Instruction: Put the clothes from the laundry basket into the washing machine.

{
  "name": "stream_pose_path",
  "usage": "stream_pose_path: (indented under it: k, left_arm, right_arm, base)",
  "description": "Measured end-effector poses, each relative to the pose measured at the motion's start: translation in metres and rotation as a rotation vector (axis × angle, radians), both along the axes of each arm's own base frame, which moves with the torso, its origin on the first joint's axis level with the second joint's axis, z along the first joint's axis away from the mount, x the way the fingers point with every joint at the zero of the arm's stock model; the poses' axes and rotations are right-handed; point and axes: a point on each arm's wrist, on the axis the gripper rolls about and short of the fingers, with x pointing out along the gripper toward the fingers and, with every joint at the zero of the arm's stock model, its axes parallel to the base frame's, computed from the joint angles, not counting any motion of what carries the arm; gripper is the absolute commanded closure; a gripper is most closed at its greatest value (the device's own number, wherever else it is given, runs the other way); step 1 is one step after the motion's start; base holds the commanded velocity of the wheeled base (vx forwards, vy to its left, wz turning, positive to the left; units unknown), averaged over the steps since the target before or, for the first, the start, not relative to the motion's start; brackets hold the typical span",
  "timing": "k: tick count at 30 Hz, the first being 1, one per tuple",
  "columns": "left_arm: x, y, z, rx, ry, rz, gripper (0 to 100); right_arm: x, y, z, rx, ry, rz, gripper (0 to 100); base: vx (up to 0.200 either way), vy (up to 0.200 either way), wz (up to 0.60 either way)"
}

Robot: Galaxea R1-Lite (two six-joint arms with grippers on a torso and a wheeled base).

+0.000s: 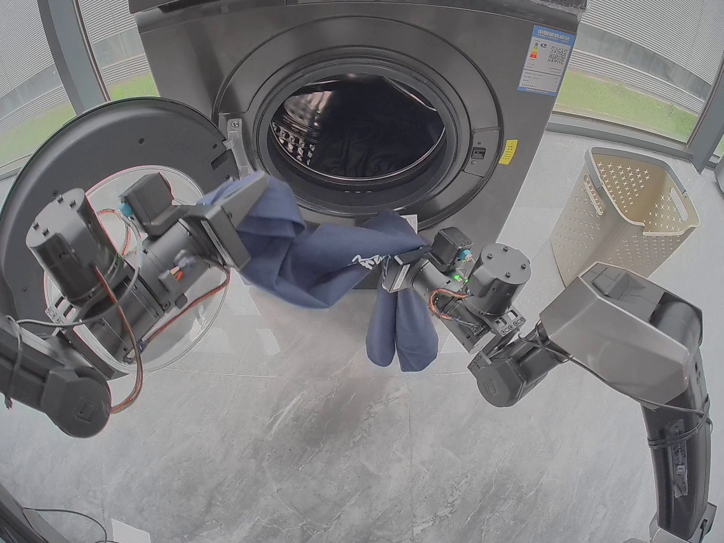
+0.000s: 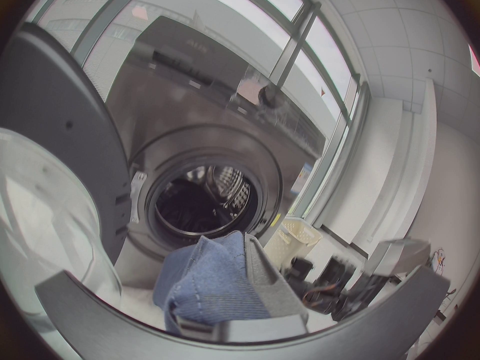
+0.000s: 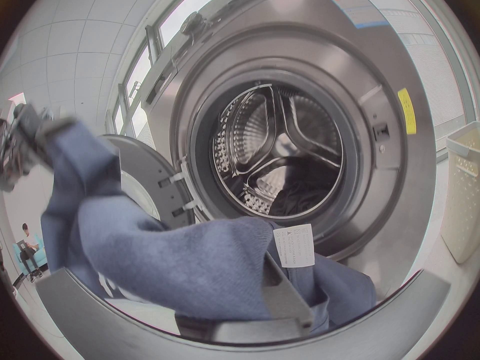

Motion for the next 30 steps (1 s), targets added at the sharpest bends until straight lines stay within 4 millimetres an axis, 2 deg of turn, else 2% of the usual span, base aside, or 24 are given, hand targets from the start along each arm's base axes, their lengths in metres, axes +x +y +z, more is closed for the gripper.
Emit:
stream_pose_path:
  k: [8, 19, 20, 26, 30]
  left_arm:
    - [0.013, -0.001, -0.041, 0.055, 0.06, 0.019, 100]
    - [0.033, -0.009, -0.087, 0.106, 0.102, 0.027, 100]
    - [0.033, -0.009, -0.089, 0.109, 0.107, 0.024, 0]
    - [0.033, -0.009, -0.098, 0.126, 0.142, 0.022, 0]
    - [0.023, -0.006, -0.114, 0.162, 0.21, 0.02, 0]
  right_arm:
    - [-0.012, -0.003, 0.036, 0.039, -0.056, 0.009, 100]
    - [-0.017, -0.006, 0.054, 0.075, -0.087, 0.011, 100]
    - [-0.017, -0.007, 0.055, 0.076, -0.088, 0.011, 100]
    - [-0.018, -0.009, 0.061, 0.083, -0.099, 0.008, 100]
    - [-0.018, -0.01, 0.062, 0.085, -0.101, 0.003, 100]
  base:
    - [0.0, 0.0, 0.0]
    - [0.0, 0.0, 0.0]
    - [0.0, 0.0, 0.0]
    - [0.0, 0.0, 0.0]
    - [0.0, 0.0, 0.0]
